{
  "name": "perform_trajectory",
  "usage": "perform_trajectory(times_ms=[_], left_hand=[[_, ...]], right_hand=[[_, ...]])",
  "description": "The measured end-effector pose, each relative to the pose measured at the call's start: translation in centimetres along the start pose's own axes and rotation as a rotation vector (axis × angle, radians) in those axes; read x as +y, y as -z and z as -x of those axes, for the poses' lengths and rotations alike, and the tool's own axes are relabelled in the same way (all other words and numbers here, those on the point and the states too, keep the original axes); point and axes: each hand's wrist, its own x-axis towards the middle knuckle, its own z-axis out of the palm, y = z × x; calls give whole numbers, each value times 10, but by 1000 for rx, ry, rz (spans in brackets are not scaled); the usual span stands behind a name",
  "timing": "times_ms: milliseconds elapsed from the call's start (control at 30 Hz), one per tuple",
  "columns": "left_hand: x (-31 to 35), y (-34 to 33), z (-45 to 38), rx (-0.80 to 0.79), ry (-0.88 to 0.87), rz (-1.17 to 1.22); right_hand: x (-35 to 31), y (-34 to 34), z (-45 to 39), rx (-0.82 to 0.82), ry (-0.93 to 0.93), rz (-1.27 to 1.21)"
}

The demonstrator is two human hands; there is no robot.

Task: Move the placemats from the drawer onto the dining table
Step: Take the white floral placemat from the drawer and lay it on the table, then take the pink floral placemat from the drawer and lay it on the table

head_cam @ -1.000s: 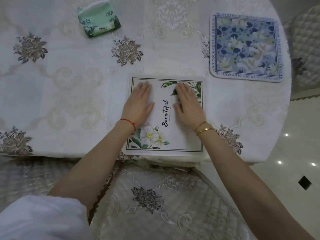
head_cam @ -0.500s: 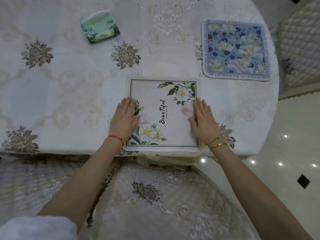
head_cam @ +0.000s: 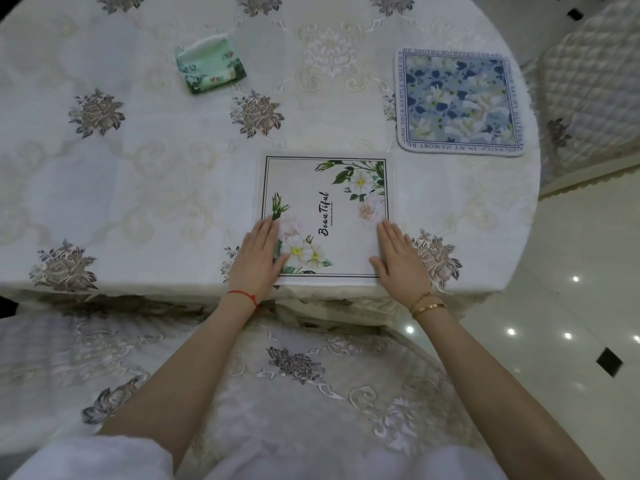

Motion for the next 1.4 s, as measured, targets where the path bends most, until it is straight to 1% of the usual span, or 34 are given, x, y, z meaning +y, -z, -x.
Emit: perform_trajectory(times_ms=[67, 133, 233, 333, 500, 667, 800, 933, 1033, 1100, 1267, 1400], left_hand=[[-1, 2, 9, 5, 29, 6], [7, 3, 19, 23, -11, 25], [32, -2, 27, 27, -81, 67], [45, -11, 28, 9, -71, 43], [16, -9, 44, 16, -1, 4], [-2, 1, 59, 30, 12, 46], [7, 16, 73, 75, -52, 71], [35, 35, 81, 118, -171, 73], [63, 43, 86, 113, -233, 104], [87, 46, 89, 110, -279, 108], [160, 44, 98, 61, -412, 93], [233, 29, 112, 24, -505, 81]], right_hand=[[-1, 1, 11, 19, -46, -7], [-12, -1, 15, 31, -16, -9], [-43, -13, 12, -7, 65, -46], [-58, -26, 11, -7, 52, -67], [-24, -22, 33, 25, -12, -55], [-1, -12, 59, 87, -102, -73], [2, 3, 80, 144, -136, -62], [3, 27, 111, 265, -188, -99], [9, 43, 145, 345, -251, -157], [19, 48, 171, 405, -261, -185], [55, 49, 252, 478, -369, -209], [90, 43, 328, 511, -527, -261]])
